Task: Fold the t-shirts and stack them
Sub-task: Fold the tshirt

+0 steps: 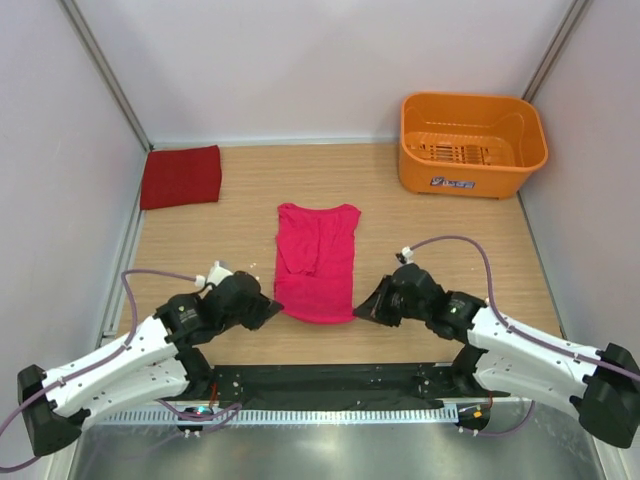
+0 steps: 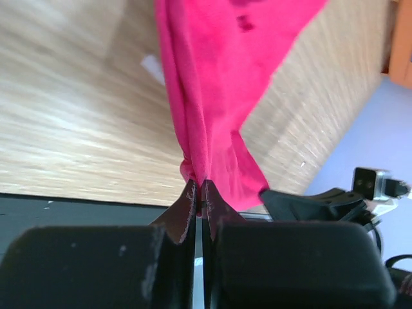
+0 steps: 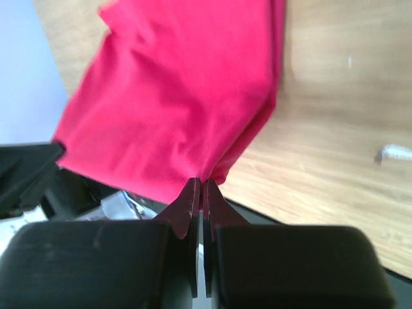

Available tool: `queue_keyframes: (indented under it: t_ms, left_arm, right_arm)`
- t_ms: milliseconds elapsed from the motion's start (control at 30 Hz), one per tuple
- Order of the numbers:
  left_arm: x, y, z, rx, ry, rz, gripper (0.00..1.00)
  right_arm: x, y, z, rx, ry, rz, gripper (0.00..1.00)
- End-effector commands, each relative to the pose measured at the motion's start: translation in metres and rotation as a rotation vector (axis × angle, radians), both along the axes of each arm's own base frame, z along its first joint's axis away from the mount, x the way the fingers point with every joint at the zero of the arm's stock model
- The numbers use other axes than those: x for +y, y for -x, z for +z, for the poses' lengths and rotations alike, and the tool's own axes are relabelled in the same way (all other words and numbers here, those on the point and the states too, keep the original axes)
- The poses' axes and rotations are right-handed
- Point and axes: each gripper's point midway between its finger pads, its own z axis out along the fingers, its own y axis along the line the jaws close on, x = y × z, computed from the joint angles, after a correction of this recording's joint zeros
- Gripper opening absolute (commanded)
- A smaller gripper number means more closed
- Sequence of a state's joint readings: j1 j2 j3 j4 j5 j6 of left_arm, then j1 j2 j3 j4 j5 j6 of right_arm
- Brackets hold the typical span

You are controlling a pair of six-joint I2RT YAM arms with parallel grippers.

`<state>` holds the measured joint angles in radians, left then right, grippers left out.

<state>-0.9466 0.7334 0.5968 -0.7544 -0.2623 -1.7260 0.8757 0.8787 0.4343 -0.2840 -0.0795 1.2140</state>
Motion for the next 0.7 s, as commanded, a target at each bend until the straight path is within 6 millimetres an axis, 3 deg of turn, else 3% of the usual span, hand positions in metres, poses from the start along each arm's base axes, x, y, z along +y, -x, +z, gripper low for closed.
queue_keyframes:
  t_ms: [0, 33, 100, 133, 167, 233, 267, 333, 367, 467, 533, 567, 600, 667]
  left_arm:
    - [0.006, -0.028, 0.026, -0.098, -0.110, 0.018, 0.00]
    - [0.004, -0.031, 0.030, -0.100, -0.117, 0.004, 0.00]
    - [0.005, -0.048, 0.041, -0.123, -0.126, 0.012, 0.00]
    - [0.001, -0.053, 0.047, -0.126, -0.138, -0.023, 0.00]
    - [0.002, -0.060, 0.048, -0.123, -0.139, -0.025, 0.00]
    - [0.004, -0.080, 0.051, -0.111, -0.122, -0.023, 0.00]
    - [0.002, -0.091, 0.056, -0.131, -0.105, -0.025, 0.00]
    - [0.010, -0.114, 0.057, -0.132, -0.102, 0.007, 0.00]
    - [0.003, -0.126, 0.059, -0.131, -0.086, -0.032, 0.00]
    - [0.004, -0.166, 0.063, -0.124, -0.063, -0.043, 0.00]
    - [0.001, -0.182, 0.068, -0.134, -0.052, -0.063, 0.00]
    - [0.003, -0.196, 0.060, -0.122, -0.056, -0.061, 0.00]
    - [-0.002, -0.205, 0.072, -0.145, -0.026, -0.081, 0.00]
    - [-0.001, -0.218, 0.074, -0.144, -0.038, -0.084, 0.00]
  right_arm:
    - [-0.012, -0.029, 0.023, -0.066, 0.064, -0.002, 0.01]
    - [-0.010, -0.032, 0.029, -0.056, 0.042, 0.013, 0.02]
    - [-0.019, -0.056, 0.043, -0.075, 0.032, -0.014, 0.01]
    - [-0.020, -0.065, 0.040, -0.058, 0.046, -0.012, 0.01]
    - [-0.014, -0.073, 0.058, -0.077, 0.018, 0.012, 0.01]
    - [-0.014, -0.090, 0.054, -0.057, 0.065, 0.038, 0.01]
    - [-0.009, -0.101, 0.072, -0.086, 0.048, 0.050, 0.02]
    - [-0.011, -0.119, 0.074, -0.087, 0.059, 0.048, 0.01]
    - [-0.007, -0.132, 0.073, -0.075, 0.066, 0.050, 0.02]
    - [-0.003, -0.157, 0.071, -0.058, 0.045, 0.064, 0.02]
    - [-0.002, -0.170, 0.073, -0.055, 0.028, 0.063, 0.01]
    - [0.001, -0.181, 0.077, -0.060, 0.022, 0.062, 0.01]
    - [0.002, -0.187, 0.078, -0.061, 0.020, 0.063, 0.02]
    - [0.002, -0.200, 0.089, -0.084, 0.015, 0.061, 0.01]
